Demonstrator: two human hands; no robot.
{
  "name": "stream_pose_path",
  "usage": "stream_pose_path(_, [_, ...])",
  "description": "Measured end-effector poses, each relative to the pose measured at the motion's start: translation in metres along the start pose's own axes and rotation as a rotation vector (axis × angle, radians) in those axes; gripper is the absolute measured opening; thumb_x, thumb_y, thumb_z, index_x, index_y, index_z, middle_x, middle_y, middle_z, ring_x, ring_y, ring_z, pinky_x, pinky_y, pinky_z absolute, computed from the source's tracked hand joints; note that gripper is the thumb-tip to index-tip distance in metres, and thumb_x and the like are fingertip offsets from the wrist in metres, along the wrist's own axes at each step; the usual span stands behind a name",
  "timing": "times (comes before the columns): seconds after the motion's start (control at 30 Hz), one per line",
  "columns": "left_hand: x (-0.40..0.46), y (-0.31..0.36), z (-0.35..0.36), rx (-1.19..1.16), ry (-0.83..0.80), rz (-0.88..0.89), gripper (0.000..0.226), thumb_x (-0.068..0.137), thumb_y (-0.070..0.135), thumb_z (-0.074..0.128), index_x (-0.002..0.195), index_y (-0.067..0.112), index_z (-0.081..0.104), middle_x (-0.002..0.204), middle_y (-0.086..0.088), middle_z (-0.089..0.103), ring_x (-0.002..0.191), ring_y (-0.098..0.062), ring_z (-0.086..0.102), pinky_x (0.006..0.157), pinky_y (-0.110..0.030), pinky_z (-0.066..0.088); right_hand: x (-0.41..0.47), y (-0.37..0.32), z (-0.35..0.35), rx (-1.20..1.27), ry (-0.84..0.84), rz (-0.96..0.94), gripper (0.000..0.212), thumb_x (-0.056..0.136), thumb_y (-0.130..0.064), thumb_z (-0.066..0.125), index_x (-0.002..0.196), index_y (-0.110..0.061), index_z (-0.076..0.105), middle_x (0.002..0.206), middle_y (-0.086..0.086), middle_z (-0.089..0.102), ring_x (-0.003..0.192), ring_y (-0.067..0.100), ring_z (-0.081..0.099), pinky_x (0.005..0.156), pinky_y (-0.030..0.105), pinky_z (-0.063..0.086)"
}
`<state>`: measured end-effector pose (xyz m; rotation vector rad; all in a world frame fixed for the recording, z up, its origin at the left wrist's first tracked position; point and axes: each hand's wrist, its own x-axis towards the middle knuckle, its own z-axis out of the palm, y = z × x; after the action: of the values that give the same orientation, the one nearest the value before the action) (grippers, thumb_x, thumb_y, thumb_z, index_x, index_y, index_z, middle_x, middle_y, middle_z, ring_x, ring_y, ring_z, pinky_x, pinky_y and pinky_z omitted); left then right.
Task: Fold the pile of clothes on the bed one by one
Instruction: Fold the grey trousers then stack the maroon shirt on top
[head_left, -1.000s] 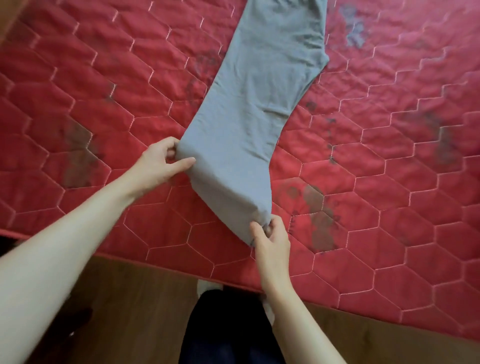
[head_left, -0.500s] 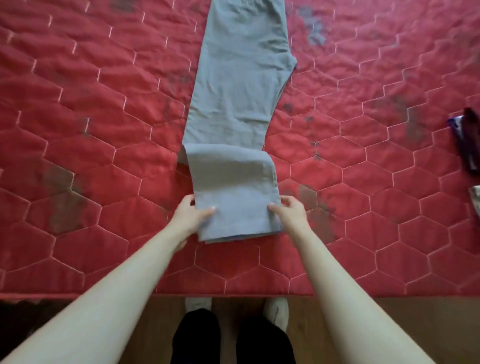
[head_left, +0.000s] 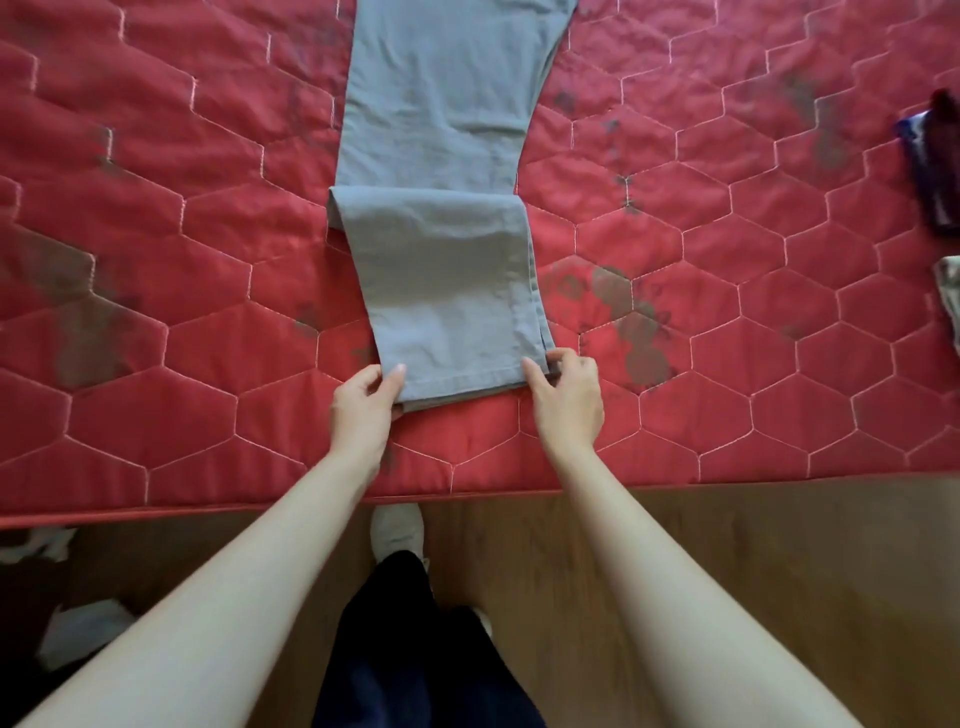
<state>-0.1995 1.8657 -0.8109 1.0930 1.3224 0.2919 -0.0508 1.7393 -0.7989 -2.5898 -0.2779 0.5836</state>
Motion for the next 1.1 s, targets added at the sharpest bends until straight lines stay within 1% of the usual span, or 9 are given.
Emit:
stream_pose_path(0.1, [-0.002, 0.006, 0.006, -0.060, -0.070, -0.069, 0.025, 0.098, 0.022, 0.053, 0.081, 0.011, 0.066, 0.083, 0.001, 0.066, 0.077, -0.005, 0.063, 0.065, -0.017, 0.056, 0.008, -0.012, -0.002, -0.001, -0.009, -0.018, 0.024, 0.092, -0.035, 0.055, 0.099, -0.014, 0.064, 0.110, 0.000, 0.050, 0.101, 0.020, 0.050, 0.074, 0.029, 0.032])
stream_pose_path(0.23, [-0.003, 0.006, 0.014, -0.084, -0.056, -0.084, 0.021, 0.098, 0.017, 0.053, 0.080, 0.011, 0.061, 0.088, -0.003, 0.061, 0.080, -0.009, 0.059, 0.065, -0.016, 0.056, 0.018, -0.011, -0.011, 0.239, 0.052, 0.122, 0.014, 0.088, -0.031, 0.054, 0.085, -0.019, 0.060, 0.086, -0.001, 0.059, 0.085, 0.023, 0.053, 0.071, 0.031, 0.032])
stream_pose_path(0.33, [-0.010, 0.002, 0.018, -0.072, -0.015, -0.051, 0.008, 0.092, 0.010, 0.062, 0.085, 0.007, 0.061, 0.087, -0.008, 0.054, 0.076, -0.014, 0.055, 0.069, -0.021, 0.056, 0.015, -0.002, -0.012, 0.342, 0.023, 0.200, 0.013, 0.084, -0.026, 0.060, 0.086, -0.015, 0.066, 0.088, 0.004, 0.069, 0.088, 0.024, 0.061, 0.075, 0.032, 0.043])
stream_pose_path(0.47, [-0.025, -0.005, 0.011, -0.070, 0.073, -0.066, 0.009, 0.083, 0.007, 0.072, 0.075, 0.010, 0.067, 0.085, -0.003, 0.067, 0.086, -0.019, 0.065, 0.086, -0.040, 0.057, 0.003, 0.002, -0.013, 0.476, 0.034, 0.257, 0.009, 0.075, -0.017, 0.066, 0.084, -0.017, 0.064, 0.093, 0.006, 0.070, 0.090, 0.025, 0.066, 0.086, 0.043, 0.053])
stream_pose_path(0.67, [-0.093, -0.040, -0.044, 0.075, 0.157, -0.061, 0.009, 0.082, 0.015, 0.074, 0.089, 0.017, 0.068, 0.101, -0.006, 0.070, 0.100, -0.022, 0.066, 0.093, -0.040, 0.053, -0.108, 0.031, -0.017, 0.590, -0.135, 0.324, 0.013, 0.074, -0.014, 0.066, 0.083, -0.023, 0.063, 0.087, 0.003, 0.070, 0.087, 0.025, 0.067, 0.086, 0.052, 0.053])
stream_pose_path(0.77, [-0.116, -0.049, -0.078, -0.006, 0.167, -0.071, 0.016, 0.087, 0.011, 0.069, 0.102, 0.009, 0.068, 0.104, -0.012, 0.070, 0.098, -0.025, 0.068, 0.083, -0.033, 0.058, -0.156, 0.037, -0.016, 0.557, -0.242, 0.284, 0.013, 0.077, -0.017, 0.068, 0.088, -0.023, 0.063, 0.090, 0.005, 0.070, 0.088, 0.023, 0.067, 0.088, 0.053, 0.051])
stream_pose_path(0.9, [-0.127, -0.035, -0.097, -0.049, 0.105, 0.048, 0.009, 0.088, 0.012, 0.067, 0.097, 0.016, 0.069, 0.093, -0.004, 0.074, 0.087, -0.014, 0.071, 0.066, -0.016, 0.055, -0.172, 0.031, -0.027, 0.620, -0.165, 0.173, 0.010, 0.080, -0.022, 0.067, 0.088, -0.025, 0.062, 0.087, 0.003, 0.070, 0.084, 0.022, 0.068, 0.084, 0.048, 0.054])
stream_pose_path(0.97, [-0.126, -0.038, -0.100, -0.004, 0.124, 0.054, 0.007, 0.089, 0.014, 0.067, 0.095, 0.018, 0.069, 0.094, -0.004, 0.073, 0.086, -0.013, 0.071, 0.068, -0.019, 0.056, -0.178, 0.034, -0.025, 0.610, -0.157, 0.171, 0.008, 0.083, -0.022, 0.067, 0.087, -0.026, 0.061, 0.083, -0.001, 0.069, 0.080, 0.017, 0.067, 0.082, 0.045, 0.056])
stream_pose_path(1.1, [-0.121, -0.060, -0.098, 0.065, 0.189, -0.172, 0.007, 0.092, 0.013, 0.062, 0.098, 0.013, 0.064, 0.110, -0.015, 0.066, 0.097, -0.023, 0.066, 0.081, -0.034, 0.057, -0.183, 0.049, -0.008, 0.461, -0.255, 0.326, 0.004, 0.088, -0.021, 0.064, 0.085, -0.023, 0.063, 0.077, -0.007, 0.069, 0.079, 0.011, 0.068, 0.085, 0.040, 0.054])
